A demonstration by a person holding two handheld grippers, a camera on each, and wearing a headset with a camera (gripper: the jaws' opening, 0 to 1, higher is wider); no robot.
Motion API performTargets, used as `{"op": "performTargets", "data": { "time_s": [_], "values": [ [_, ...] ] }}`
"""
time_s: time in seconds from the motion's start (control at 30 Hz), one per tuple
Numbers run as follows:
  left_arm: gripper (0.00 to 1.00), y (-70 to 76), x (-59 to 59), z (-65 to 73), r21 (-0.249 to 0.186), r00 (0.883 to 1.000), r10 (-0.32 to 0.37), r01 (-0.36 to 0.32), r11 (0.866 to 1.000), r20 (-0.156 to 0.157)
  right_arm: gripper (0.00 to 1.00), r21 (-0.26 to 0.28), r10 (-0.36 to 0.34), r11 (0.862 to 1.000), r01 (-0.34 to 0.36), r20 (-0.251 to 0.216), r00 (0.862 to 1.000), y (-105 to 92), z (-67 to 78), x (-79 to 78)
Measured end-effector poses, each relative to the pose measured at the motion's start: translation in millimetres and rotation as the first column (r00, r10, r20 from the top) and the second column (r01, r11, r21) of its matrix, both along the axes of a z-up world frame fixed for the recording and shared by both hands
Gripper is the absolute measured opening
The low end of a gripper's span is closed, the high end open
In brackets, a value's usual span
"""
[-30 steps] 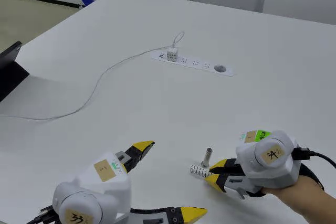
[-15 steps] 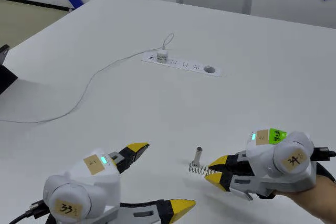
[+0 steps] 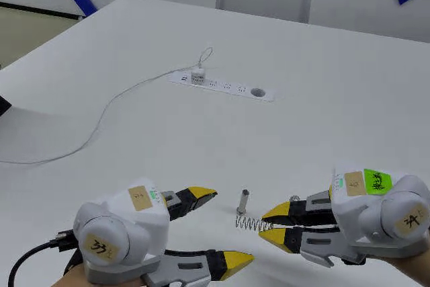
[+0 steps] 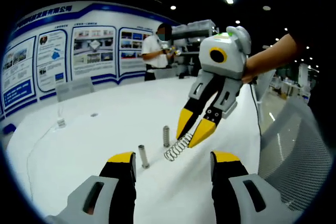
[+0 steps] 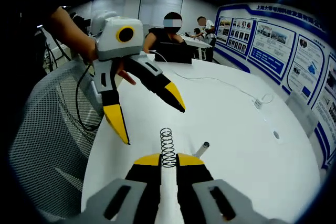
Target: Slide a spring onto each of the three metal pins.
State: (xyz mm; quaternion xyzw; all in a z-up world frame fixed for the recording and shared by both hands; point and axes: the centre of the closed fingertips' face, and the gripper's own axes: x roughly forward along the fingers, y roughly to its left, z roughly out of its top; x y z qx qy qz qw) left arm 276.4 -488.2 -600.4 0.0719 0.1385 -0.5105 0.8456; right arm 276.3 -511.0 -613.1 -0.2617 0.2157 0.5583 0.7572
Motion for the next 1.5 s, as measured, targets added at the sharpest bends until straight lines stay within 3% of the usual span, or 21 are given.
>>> {"op": "performTargets", "data": {
  "time_s": [0.3,0.5,0.67,1.33,1.5],
  "values": [
    [0.45,-10.7,-8.3,1.5,0.024,0.996,-0.084,0.084,0.996,0.003,0.10,-0.011,0.060,0.998,-0.060,0.025,0.998,-3.7,10.3,-10.4],
    [0.41,-14.2,-11.8,2.7,0.031,0.994,-0.107,0.106,0.994,0.006,0.10,-0.009,0.078,0.997,-0.078,0.032,0.996,-4.2,13.8,-14.3],
    [0.32,-16.9,-14.6,3.2,0.041,0.992,-0.127,0.126,0.991,0.015,0.10,-0.015,0.102,0.995,-0.101,0.034,0.994,-3.2,14.6,-18.9],
    [0.14,-26.3,-25.2,7.8,0.097,0.971,-0.233,0.228,0.969,0.045,0.10,-0.035,0.160,0.987,-0.159,0.056,0.985,-3.2,22.1,-28.6],
    [0.12,-26.5,-27.7,8.4,0.123,0.964,-0.254,0.244,0.962,0.075,0.11,-0.034,0.163,0.986,-0.162,0.061,0.985,-3.9,22.9,-30.1]
  ]
}}
